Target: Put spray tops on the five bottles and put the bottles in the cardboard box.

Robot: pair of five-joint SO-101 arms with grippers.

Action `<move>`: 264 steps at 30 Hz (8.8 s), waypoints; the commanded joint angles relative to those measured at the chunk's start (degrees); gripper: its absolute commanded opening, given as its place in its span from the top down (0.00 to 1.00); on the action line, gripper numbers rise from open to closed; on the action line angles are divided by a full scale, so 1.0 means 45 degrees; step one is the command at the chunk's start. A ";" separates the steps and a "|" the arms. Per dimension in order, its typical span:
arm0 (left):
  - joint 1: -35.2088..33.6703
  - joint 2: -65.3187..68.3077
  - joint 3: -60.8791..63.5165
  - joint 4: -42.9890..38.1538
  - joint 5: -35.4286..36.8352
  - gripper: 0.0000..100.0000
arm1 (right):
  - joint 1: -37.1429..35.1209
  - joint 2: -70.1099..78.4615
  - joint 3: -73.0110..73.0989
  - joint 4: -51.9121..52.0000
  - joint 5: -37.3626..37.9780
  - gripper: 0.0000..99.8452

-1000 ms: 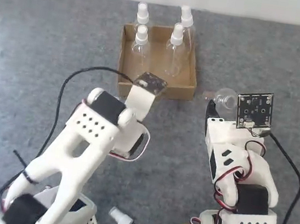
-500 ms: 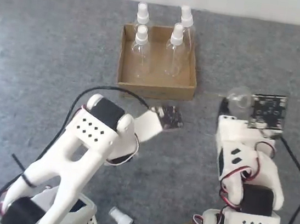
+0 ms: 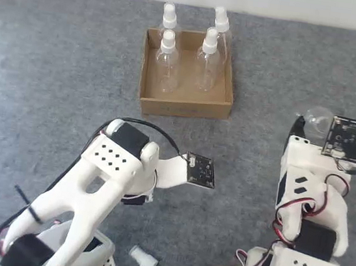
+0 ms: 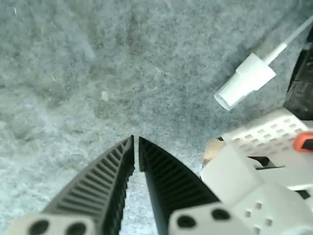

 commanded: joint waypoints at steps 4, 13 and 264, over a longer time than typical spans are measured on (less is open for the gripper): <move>0.1114 -0.0547 0.0694 -0.0176 -0.0391 0.90 | 0.0537 -0.0264 -0.0606 -0.0635 -0.0078 0.93; 0.3868 -0.0547 0.1827 -0.1426 0.1211 0.87 | 0.0557 -0.0244 -0.0547 -0.0654 -0.0059 0.93; 0.0156 0.4298 0.1651 -0.6525 0.1153 0.87 | 0.0459 -0.0244 -0.0508 -0.0713 -0.0059 0.93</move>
